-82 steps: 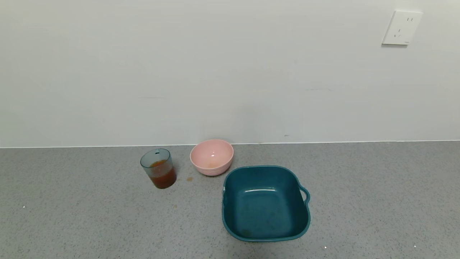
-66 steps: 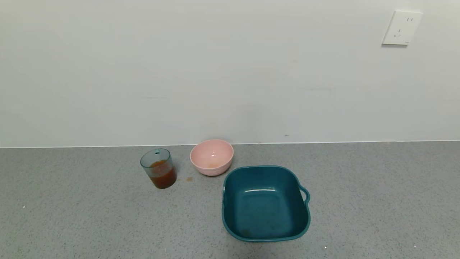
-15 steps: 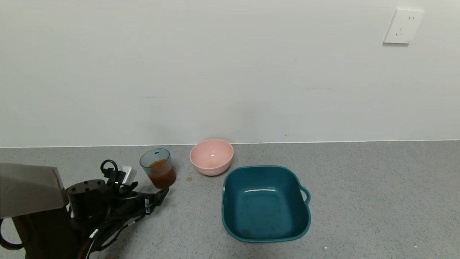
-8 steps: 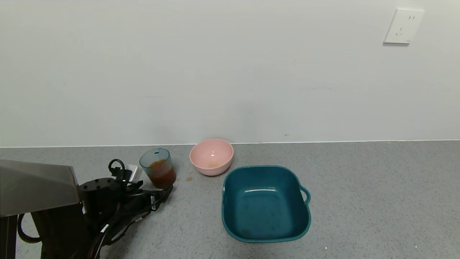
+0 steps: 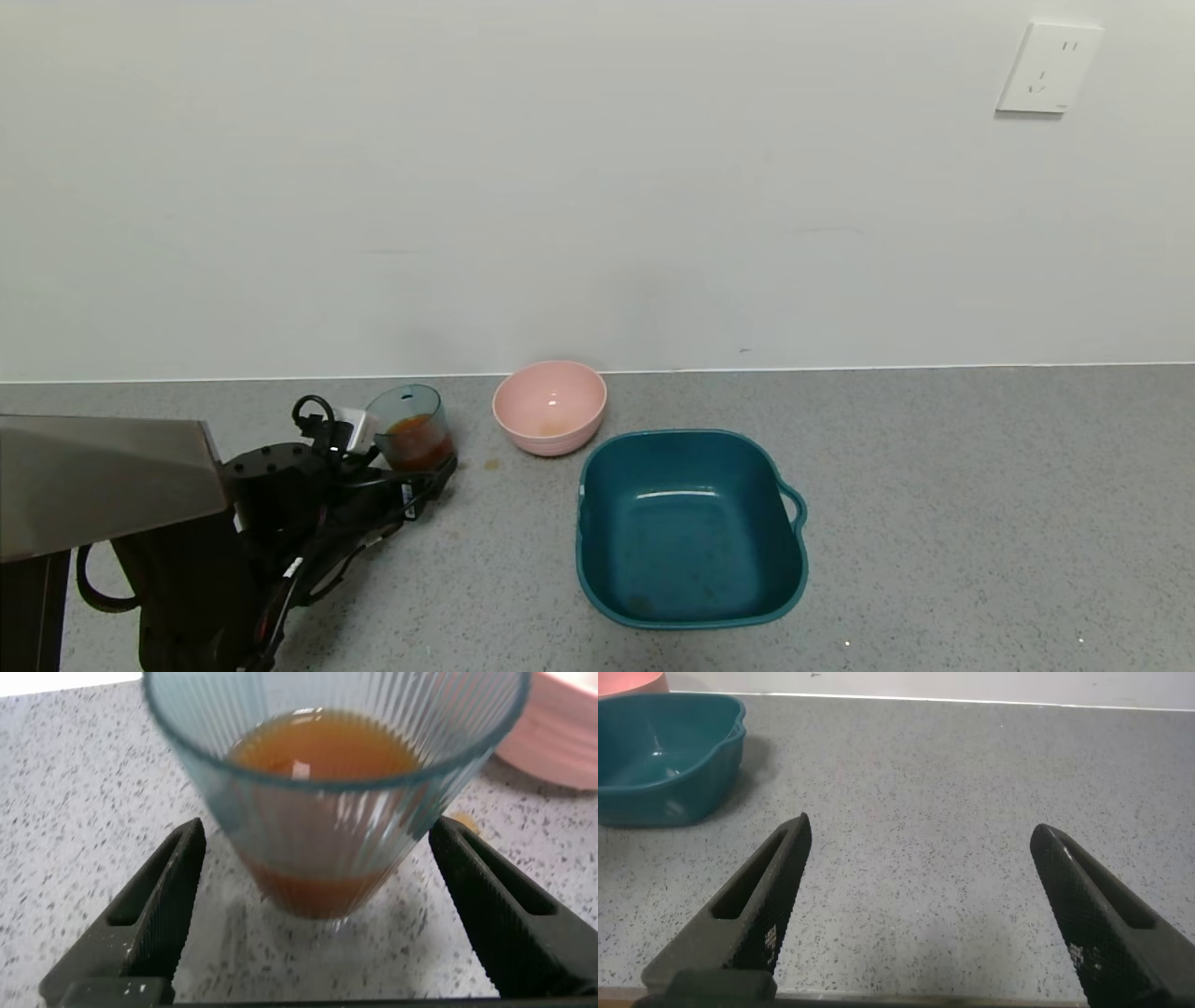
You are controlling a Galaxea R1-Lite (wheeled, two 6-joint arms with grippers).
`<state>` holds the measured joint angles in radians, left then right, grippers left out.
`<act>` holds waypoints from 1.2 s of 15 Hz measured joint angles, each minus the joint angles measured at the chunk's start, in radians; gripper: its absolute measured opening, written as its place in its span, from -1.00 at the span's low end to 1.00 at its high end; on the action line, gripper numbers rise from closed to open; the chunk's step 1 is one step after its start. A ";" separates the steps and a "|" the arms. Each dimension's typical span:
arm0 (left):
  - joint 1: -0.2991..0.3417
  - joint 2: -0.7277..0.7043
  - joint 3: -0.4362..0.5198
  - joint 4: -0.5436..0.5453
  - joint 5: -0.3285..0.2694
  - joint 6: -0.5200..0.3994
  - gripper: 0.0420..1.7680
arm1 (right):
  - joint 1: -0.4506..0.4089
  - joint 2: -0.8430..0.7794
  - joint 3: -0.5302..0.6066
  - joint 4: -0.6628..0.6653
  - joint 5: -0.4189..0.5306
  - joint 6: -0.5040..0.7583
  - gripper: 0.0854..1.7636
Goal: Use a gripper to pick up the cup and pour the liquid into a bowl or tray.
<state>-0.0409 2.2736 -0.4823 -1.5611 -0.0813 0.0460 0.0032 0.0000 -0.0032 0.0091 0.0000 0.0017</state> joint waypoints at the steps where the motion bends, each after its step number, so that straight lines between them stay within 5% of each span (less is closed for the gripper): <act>1: -0.003 0.002 -0.008 0.000 0.000 -0.001 0.94 | 0.000 0.000 0.000 0.000 0.000 0.000 0.94; 18: -0.003 0.039 -0.079 0.000 0.000 -0.016 0.94 | 0.000 0.000 0.000 0.000 0.000 0.000 0.94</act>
<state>-0.0443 2.3121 -0.5609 -1.5611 -0.0813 0.0298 0.0032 0.0000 -0.0032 0.0091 0.0000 0.0017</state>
